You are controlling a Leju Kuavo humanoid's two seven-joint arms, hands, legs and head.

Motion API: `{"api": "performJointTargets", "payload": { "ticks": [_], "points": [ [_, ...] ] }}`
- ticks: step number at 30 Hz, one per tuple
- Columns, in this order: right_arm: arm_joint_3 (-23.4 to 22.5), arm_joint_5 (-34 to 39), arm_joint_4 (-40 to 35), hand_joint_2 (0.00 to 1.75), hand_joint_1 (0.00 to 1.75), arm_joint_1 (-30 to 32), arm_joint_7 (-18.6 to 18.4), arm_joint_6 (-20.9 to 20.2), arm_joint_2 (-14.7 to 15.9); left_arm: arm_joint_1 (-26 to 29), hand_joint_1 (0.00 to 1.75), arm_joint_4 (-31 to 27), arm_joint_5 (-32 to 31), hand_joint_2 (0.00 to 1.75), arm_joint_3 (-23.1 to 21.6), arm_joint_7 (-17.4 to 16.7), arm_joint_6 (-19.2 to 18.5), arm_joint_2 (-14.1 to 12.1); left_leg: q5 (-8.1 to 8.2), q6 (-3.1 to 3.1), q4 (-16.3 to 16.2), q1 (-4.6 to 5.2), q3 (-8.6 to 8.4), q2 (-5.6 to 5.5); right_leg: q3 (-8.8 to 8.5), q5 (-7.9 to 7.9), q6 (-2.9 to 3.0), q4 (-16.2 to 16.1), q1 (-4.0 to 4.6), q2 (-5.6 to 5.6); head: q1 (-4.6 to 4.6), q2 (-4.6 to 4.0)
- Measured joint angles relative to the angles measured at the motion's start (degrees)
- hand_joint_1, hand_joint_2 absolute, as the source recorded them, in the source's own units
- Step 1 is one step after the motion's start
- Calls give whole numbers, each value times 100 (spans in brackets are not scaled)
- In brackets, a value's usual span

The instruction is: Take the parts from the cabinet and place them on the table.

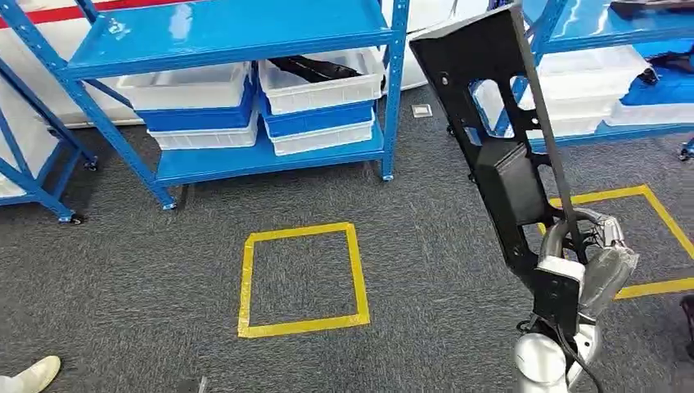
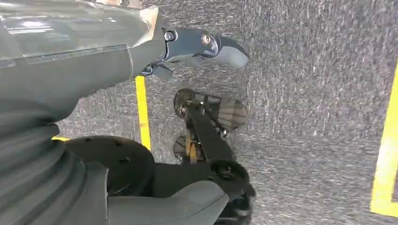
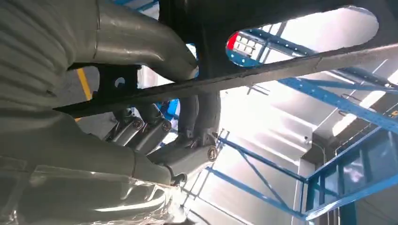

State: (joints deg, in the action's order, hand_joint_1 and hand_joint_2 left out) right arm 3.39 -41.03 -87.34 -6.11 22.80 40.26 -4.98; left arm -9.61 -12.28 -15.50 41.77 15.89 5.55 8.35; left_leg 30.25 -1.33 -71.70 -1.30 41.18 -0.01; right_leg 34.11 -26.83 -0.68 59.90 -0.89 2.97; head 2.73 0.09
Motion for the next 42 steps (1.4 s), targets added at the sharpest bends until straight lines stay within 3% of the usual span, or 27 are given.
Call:
{"api": "performJointTargets", "payload": {
  "ticks": [2, 3, 4, 7, 8, 10, 12, 13, 14, 16, 17, 18, 22, 23, 25, 27, 28, 29, 31, 32, 33, 34, 37, 38, 39, 40, 42],
  "points": [
    [26, 11, 0, 175, 175, -12, 2, 0, 2, -4, 0, 0, 9, 175, 0, 0, 9, 0, -369, -261, 967, 113, -584, -273, -10, 14, 14, -4, 42, 120, -4, -2],
    [53, 13, 2, 175, 175, -1, 4, 0, 0, -9, 0, -15, 18, 175, 2, 0, 18, -66, -316, -372, 1098, 136, -669, -507, 4, 28, -14, -4, 12, 140, -69, 0],
    [59, 15, 4, 175, 175, -22, 4, 0, 20, 5, 0, -4, 24, 175, 0, 7, 20, -4, -387, -406, 1150, 201, -651, -487, 1, 40, -33, -15, -2, 203, -83, -2],
    [90, 13, 9, 175, 175, 7, 4, 0, 4, 4, 0, -15, 50, 175, 7, 13, 44, -31, -434, -421, 1296, 243, -750, -309, 29, 111, -142, -104, -25, 374, 7, 0],
    [87, 13, 11, 175, 175, 22, 4, 0, 18, 6, 0, -15, 52, 175, 9, 13, 48, -15, -537, -313, 1475, 171, -823, -187, 84, 65, -126, -3, 2, 189, -13, 0],
    [90, 13, 9, 175, 175, -31, 7, 0, 46, 11, 0, -15, 52, 175, 9, 22, 42, -5, -573, -341, 1561, 175, -839, -77, 371, -253, -88, 530, 23, -154, -74, 0],
    [90, 16, 11, 175, 175, -11, 4, 0, 48, 40, 0, -15, 52, 175, 9, 22, 42, 9, -569, -336, 1554, 184, -813, 83, 736, -565, -96, 1335, -8, -223, -96, -2],
    [92, 15, 13, 175, 175, 16, 7, 0, 50, 54, 0, -15, 52, 175, 9, 20, 39, 11, -571, -332, 1552, 184, -803, 146, 803, -598, -138, 1514, -25, -235, -96, 0],
    [90, 18, 13, 175, 175, 37, 7, 0, 55, 58, 0, -15, 52, 175, 9, 22, 37, 20, -570, -322, 1545, 180, -795, 217, 721, -526, -205, 1393, -44, -254, -101, 0],
    [87, 15, 11, 175, 175, 35, 7, 0, 68, 57, 0, -15, 52, 175, 9, 20, 33, 37, -556, -276, 1516, 164, -791, 342, 150, -164, -352, 417, -81, -353, -107, 0],
    [87, 15, 11, 175, 175, 29, 7, 0, 74, 53, 0, -15, 52, 175, 9, 22, 31, 37, -533, -236, 1471, 166, -790, 390, -194, -22, -385, -165, -86, -553, -112, 0],
    [90, 17, 15, 175, 175, 37, 2, 0, 74, 50, 0, -18, 52, 175, 9, 22, 28, 28, -520, -186, 1456, 206, -790, 428, -185, -63, -287, -135, -53, -692, -105, 0],
    [87, 15, 11, 175, 175, 32, 7, 0, 87, 47, 0, -17, 52, 175, 9, 31, 26, 37, -511, -44, 1434, 179, -801, 594, -111, 27, -87, -202, -20, -489, -87, 0],
    [90, 13, 11, 175, 175, 31, 9, 0, 83, 47, 0, -17, 52, 175, 9, 33, 26, 35, -463, 1, 1379, 151, -761, 555, -154, 73, -25, -243, -92, -427, -87, 0],
    [92, 15, 11, 175, 175, 29, 7, 0, 81, 60, 0, -15, 52, 175, 9, 37, 26, 35, 23, 75, 827, 111, -570, 106, -111, 127, 51, -235, -95, -344, -31, 0],
    [105, 15, 11, 175, 175, 33, 7, 0, 79, 68, 0, -15, 52, 175, 9, 37, 24, 35, 491, 115, -120, 89, -182, 20, -71, 149, 56, -230, -86, -235, -15, 0],
    [105, 15, 11, 175, 175, 35, 7, 0, 81, 70, 0, -15, 52, 175, 9, 37, 24, 35, 555, 118, -365, 84, -78, 13, -57, 162, 49, -228, -80, -181, -13, 0],
    [105, 15, 11, 175, 175, 41, 7, 0, 79, 73, 0, -15, 52, 175, 9, 37, 24, 35, 461, 106, -328, 78, -107, 12, -47, 178, 46, -228, -79, -106, -15, 0],
    [109, 15, 11, 175, 175, 41, 7, 0, 79, 71, 0, -15, 52, 175, 9, 37, 24, 35, 20, 68, 425, 71, -510, -26, -49, 195, 20, -227, -82, 20, -13, 0],
    [111, 15, 11, 175, 175, 37, 7, 0, 79, 70, 0, -15, 52, 175, 9, 37, 24, 33, -228, 38, 981, 64, -803, -167, -52, 204, 5, -228, -86, 80, -11, 0],
    [116, 15, 11, 175, 175, 34, 7, 0, 79, 70, 0, -15, 52, 175, 9, 37, 24, 24, -281, 0, 1353, 45, -984, -490, -38, 217, -18, -228, -95, 114, -17, 0],
    [122, 15, 11, 175, 175, 22, 7, 0, 79, 73, 0, -15, 52, 175, 9, 37, 20, 22, -268, 2, 1425, 53, -1013, -489, -3, 234, -49, -211, -44, 172, -24, 0],
    [133, 15, 11, 175, 175, 47, 4, 0, 81, 67, 0, -15, 50, 175, 9, 15, 15, 24, -306, -69, 1404, 115, -982, -320, 48, 326, -188, -285, -117, 338, -15, 0],
    [133, 18, 11, 175, 175, 52, 2, 0, 94, 63, 0, -15, 50, 175, 9, 9, 9, 33, -389, -136, 1525, 44, -999, -221, 105, 314, -209, -247, -86, 299, -26, 0],
    [131, 18, 11, 175, 175, 46, 2, 0, 107, 62, 0, -17, 50, 175, 9, 0, 9, 28, -417, -162, 1555, 68, -1008, -160, 194, 203, -178, -102, -58, 12, -44, 0],
    [138, 26, 11, 175, 175, 34, 2, 0, 107, 66, 0, -17, 50, 175, 11, -4, 13, 24, -435, -198, 1558, 76, -995, -84, 354, 8, -129, 229, -55, -138, -79, 0],
    [140, 35, 13, 175, 175, 60, -6, 0, 109, 74, 0, -15, 50, 175, 11, -33, 22, 22, -448, -216, 1556, 121, -952, 62, 753, -377, -86, 1168, -61, -230, -94, 0]
  ]
}}
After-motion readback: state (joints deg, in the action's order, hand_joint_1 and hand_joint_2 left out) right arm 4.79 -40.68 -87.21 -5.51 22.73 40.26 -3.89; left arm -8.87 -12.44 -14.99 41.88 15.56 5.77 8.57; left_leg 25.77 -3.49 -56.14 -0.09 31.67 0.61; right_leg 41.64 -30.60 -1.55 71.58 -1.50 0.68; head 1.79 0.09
